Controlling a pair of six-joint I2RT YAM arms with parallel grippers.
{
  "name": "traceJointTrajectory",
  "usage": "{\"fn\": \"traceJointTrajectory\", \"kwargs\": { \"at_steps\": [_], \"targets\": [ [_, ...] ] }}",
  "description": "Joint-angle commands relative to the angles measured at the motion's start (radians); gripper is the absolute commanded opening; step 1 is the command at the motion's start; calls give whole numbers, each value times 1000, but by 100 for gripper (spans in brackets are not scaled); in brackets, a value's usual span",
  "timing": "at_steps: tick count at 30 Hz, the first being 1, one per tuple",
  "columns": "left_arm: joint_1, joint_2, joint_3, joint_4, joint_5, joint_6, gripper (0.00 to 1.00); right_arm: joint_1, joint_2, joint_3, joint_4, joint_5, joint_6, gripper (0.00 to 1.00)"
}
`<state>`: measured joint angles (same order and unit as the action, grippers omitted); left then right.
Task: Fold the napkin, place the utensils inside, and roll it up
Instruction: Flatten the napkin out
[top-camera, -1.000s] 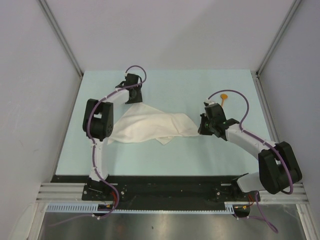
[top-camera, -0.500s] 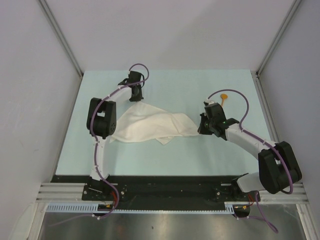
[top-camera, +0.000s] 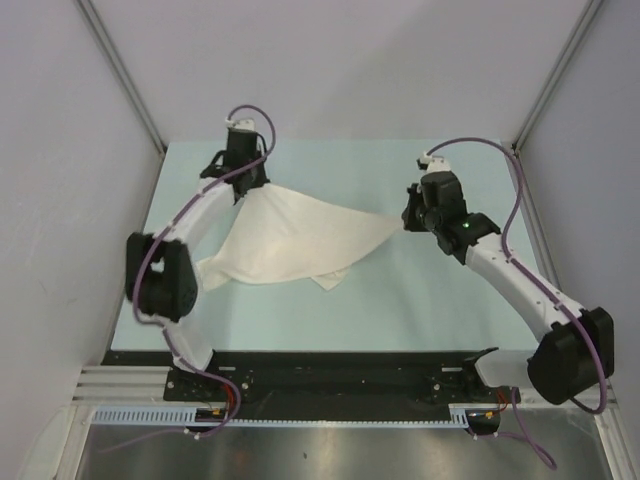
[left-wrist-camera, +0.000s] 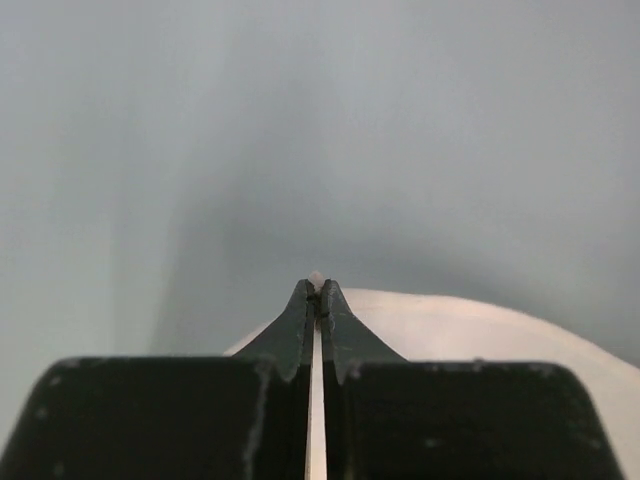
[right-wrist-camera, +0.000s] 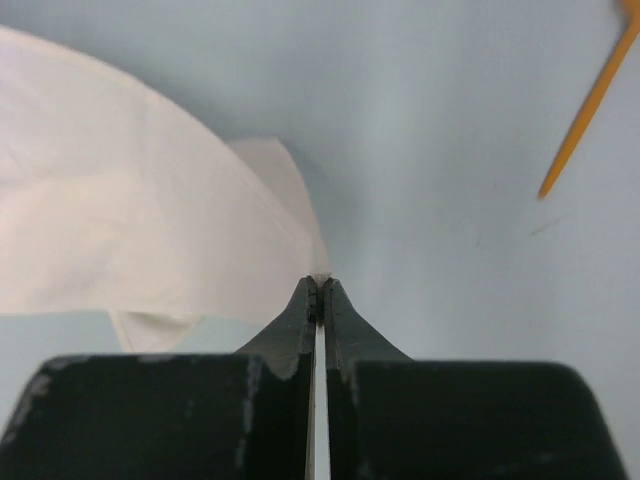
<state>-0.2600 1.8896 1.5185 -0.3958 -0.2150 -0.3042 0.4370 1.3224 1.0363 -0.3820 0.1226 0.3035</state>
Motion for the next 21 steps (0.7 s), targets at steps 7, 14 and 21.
{"fn": "traceJointTrajectory", "kwargs": {
  "at_steps": [7, 14, 21],
  "targets": [
    [-1, -764, -159, 210, -147, 68, 0, 71, -288, 271, 61, 182, -207, 0],
    [-1, -1098, -133, 164, -211, 137, 0, 176, -425, 393, 113, 203, -346, 0],
    [-1, -1189, 18, 14, -216, 160, 0, 210, -459, 560, 83, 149, -366, 0]
  ]
}}
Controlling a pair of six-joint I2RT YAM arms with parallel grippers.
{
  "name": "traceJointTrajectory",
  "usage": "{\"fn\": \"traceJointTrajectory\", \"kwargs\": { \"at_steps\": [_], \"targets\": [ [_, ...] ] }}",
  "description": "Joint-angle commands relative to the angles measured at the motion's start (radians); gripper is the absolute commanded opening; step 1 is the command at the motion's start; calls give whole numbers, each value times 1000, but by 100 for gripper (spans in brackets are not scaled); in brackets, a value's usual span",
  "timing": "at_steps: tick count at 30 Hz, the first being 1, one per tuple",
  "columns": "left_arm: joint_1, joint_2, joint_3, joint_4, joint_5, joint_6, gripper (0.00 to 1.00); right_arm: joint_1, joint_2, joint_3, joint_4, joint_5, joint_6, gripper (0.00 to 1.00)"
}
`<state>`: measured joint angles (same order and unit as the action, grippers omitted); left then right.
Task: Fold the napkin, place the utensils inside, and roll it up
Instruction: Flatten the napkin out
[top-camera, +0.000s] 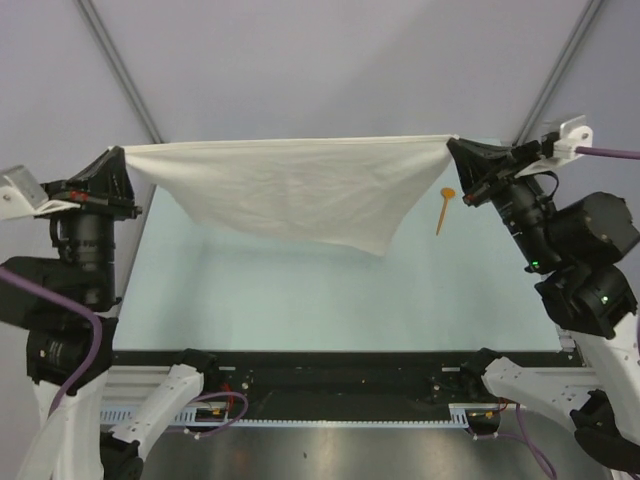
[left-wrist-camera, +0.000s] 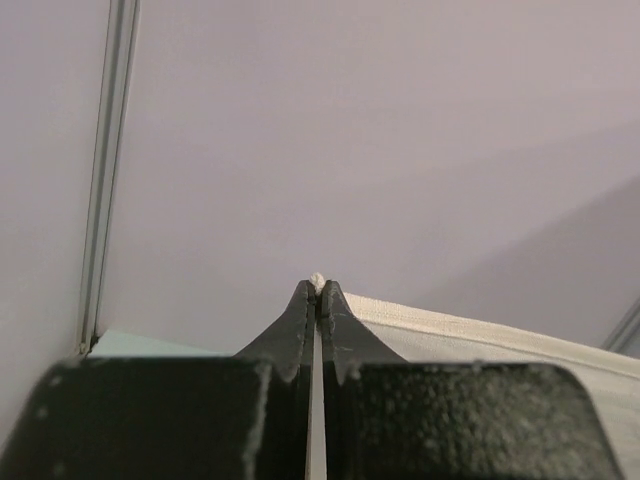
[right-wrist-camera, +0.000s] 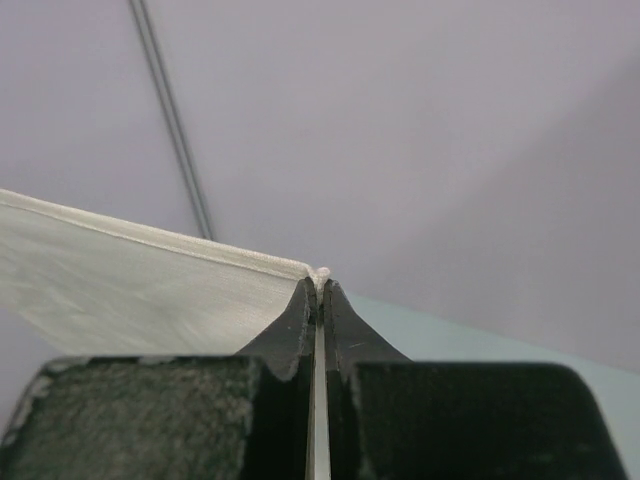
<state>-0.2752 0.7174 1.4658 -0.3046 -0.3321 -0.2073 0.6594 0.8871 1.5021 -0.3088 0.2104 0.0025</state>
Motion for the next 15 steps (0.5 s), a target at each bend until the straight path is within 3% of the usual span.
{"fn": "traceJointTrajectory", "kwargs": {
  "at_steps": [1, 6, 8, 10, 15],
  "targets": [
    [14, -18, 79, -93, -94, 54, 0, -12, -16, 119, 11, 58, -65, 0],
    [14, 28, 61, -85, -74, 28, 0, -14, 42, 110, 89, 102, -88, 0],
    [14, 56, 12, -12, -84, 25, 0, -20, 122, 93, 124, 136, -125, 0],
    [16, 118, -71, 42, -102, 31, 0, -67, 189, 78, 149, 141, -136, 0],
    [68, 301, -196, 209, -96, 28, 0, -253, 442, 37, 221, -23, -50, 0]
  ]
}}
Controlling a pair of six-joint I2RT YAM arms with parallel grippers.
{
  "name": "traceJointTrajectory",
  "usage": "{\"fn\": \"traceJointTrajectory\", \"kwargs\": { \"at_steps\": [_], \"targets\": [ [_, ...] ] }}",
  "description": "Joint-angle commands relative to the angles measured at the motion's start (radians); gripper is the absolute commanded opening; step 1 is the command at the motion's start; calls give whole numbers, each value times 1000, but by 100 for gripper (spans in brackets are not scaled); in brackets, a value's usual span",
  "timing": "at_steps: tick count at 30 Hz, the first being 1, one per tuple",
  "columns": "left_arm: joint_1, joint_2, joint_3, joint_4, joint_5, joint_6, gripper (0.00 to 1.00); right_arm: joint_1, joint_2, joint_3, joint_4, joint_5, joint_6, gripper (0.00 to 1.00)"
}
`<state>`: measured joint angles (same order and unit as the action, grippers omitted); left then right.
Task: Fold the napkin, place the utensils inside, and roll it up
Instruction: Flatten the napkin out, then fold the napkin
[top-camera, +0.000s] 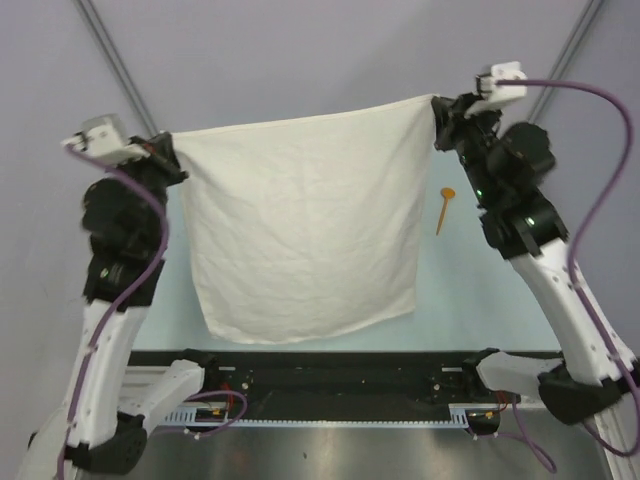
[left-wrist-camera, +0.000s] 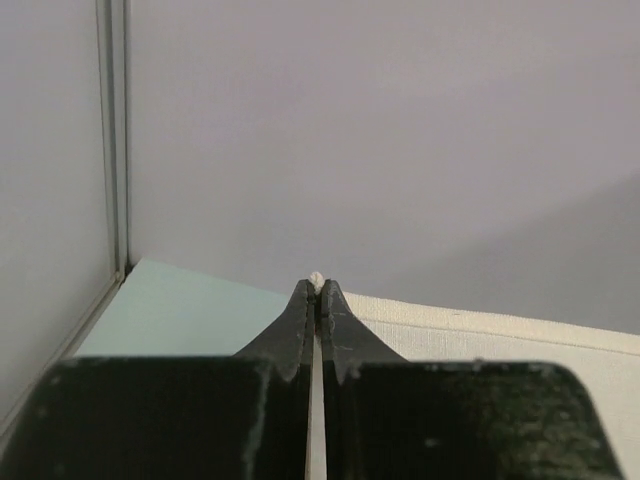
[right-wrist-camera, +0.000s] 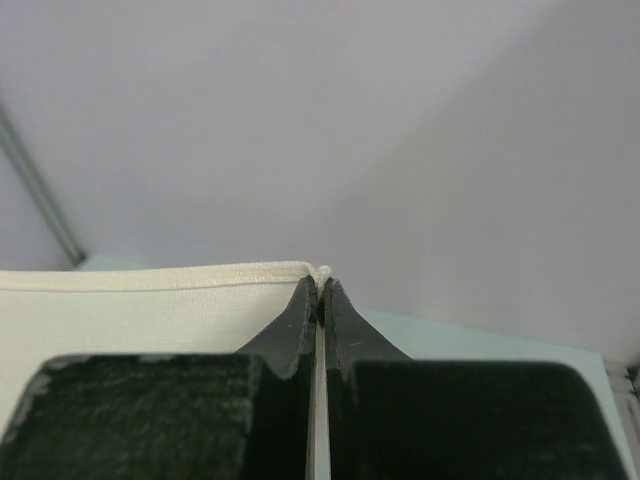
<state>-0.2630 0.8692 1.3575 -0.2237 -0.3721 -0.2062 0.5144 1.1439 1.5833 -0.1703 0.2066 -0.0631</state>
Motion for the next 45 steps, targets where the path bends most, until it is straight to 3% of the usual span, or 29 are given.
{"fn": "traceJointTrajectory", "kwargs": {
  "at_steps": [1, 7, 8, 10, 11, 12, 14, 16, 19, 24, 29, 31, 34, 35, 40, 42, 45],
  "targets": [
    [76, 216, -101, 153, -21, 22, 0, -134, 223, -48, 104, -19, 8, 0],
    [191, 540, -77, 328, 182, 66, 2, -226, 607, 6, 314, -105, 16, 0],
    [191, 657, -30, 340, 205, 83, 5, -231, 660, 27, 331, -102, 10, 0],
    [191, 778, 58, 308, 246, 108, 23, -244, 831, 126, 350, -82, 2, 0],
    [191, 909, 172, 284, 248, 111, 41, -251, 893, 177, 341, -93, 2, 12],
    [192, 971, 248, 232, 237, 111, 69, -255, 948, 234, 322, -102, 18, 38],
    [192, 1079, 464, 30, 191, 97, 76, -277, 1088, 419, 215, -180, 42, 82],
    [191, 1133, 537, -49, 194, 82, 78, -278, 1146, 521, 97, -197, 58, 93],
    [183, 1068, 536, -62, 194, 61, 85, -277, 1101, 514, 57, -196, 59, 94],
    [162, 921, 425, -144, 228, -4, 88, -278, 860, 276, -52, -239, 149, 93],
    [3, 674, 55, -22, 200, 22, 88, -284, 585, -83, -126, -295, 334, 87],
    [-31, 624, -35, 12, 279, -51, 86, -283, 469, -248, -164, -311, 370, 81],
    [-174, 496, -263, 172, 308, -64, 82, -306, 315, -434, -216, -226, 425, 81],
    [-279, 472, -328, 199, 309, -53, 80, -321, 280, -459, -239, -208, 433, 81],
    [-559, 537, -429, 387, 412, -19, 69, -502, 81, -546, -305, -196, 456, 80],
    [-666, 644, -400, 402, 435, -19, 62, -600, 50, -551, -316, -232, 456, 77],
    [-798, 775, -284, 373, 466, 14, 60, -686, 10, -551, -324, -291, 459, 75]
  ]
}}
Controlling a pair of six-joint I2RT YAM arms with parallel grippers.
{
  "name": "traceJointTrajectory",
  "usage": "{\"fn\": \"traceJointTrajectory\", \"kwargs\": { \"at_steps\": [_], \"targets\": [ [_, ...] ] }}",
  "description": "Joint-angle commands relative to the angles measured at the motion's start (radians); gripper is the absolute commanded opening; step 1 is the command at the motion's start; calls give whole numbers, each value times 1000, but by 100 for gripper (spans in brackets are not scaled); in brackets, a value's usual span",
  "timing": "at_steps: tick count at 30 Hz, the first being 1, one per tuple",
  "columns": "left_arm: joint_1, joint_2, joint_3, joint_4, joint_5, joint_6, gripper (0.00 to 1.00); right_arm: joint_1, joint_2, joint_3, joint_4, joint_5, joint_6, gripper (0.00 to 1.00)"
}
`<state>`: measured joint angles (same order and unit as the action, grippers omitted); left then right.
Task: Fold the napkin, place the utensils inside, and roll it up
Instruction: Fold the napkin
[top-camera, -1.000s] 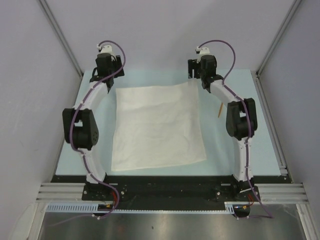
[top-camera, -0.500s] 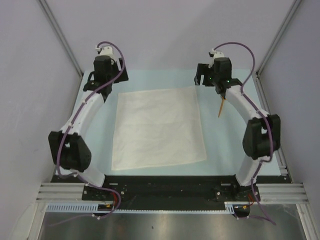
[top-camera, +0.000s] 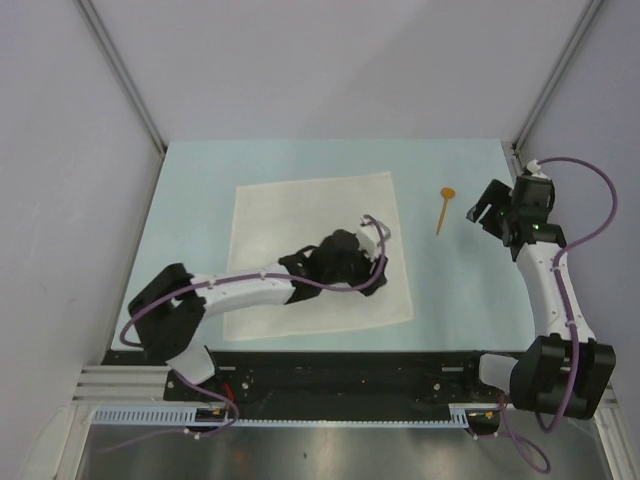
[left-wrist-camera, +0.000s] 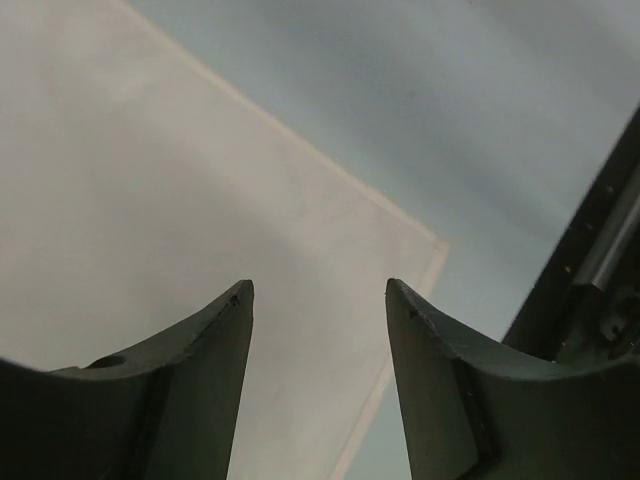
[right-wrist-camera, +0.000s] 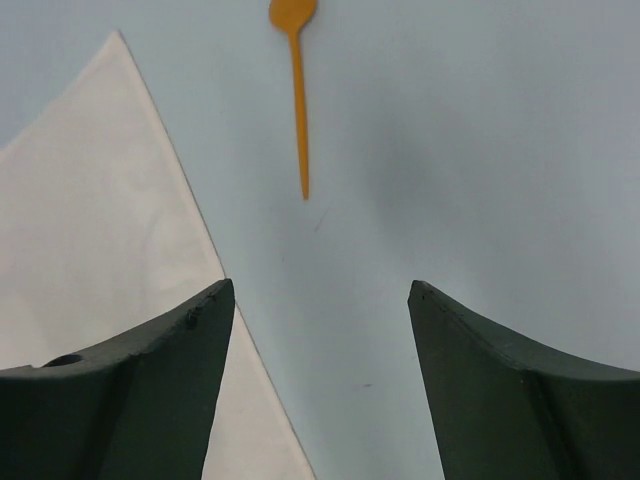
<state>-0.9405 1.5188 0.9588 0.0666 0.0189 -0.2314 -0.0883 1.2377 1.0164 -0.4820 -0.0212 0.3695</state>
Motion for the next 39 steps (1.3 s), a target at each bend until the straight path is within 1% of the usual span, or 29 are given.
{"fn": "traceJointTrajectory", "kwargs": {
  "at_steps": [1, 2, 5, 7, 8, 11, 14, 17, 20, 22, 27, 34, 39],
  "targets": [
    [-153, 206, 150, 64, 55, 56, 59, -97, -92, 16, -13, -83, 23, 75],
    [-202, 236, 211, 27, 44, 75, 59, -108, -102, 19, -20, -88, 13, 75],
    [-251, 343, 283, 10, 67, 58, 56, -163, -128, 27, -49, -117, 0, 75],
    [-268, 375, 310, -19, 56, 55, 56, -201, -147, 21, -55, -155, -4, 75],
    [-280, 401, 322, -19, 55, 53, 53, -212, -158, 17, -56, -163, -7, 75],
    [-293, 440, 337, -5, 61, 38, 49, -237, -187, 11, -61, -177, -14, 75],
    [-296, 483, 371, -37, 12, 8, 44, -252, -198, 4, -66, -198, -17, 74],
    [-300, 494, 370, -53, -68, -25, 41, -255, -204, -6, -66, -204, -21, 74],
    [-308, 492, 356, -59, -146, -54, 41, -258, -202, -7, -66, -209, -24, 74],
    [-310, 504, 353, -59, -171, -68, 41, -257, -201, -9, -63, -215, -23, 74],
    [-314, 538, 373, -60, -151, -71, 40, -258, -199, -7, -55, -226, -18, 74],
    [-330, 549, 376, -60, -160, -80, 38, -260, -193, -10, -53, -224, -17, 74],
    [-337, 544, 356, -53, -137, -91, 41, -260, -195, -12, -47, -218, -21, 75]
  ]
}}
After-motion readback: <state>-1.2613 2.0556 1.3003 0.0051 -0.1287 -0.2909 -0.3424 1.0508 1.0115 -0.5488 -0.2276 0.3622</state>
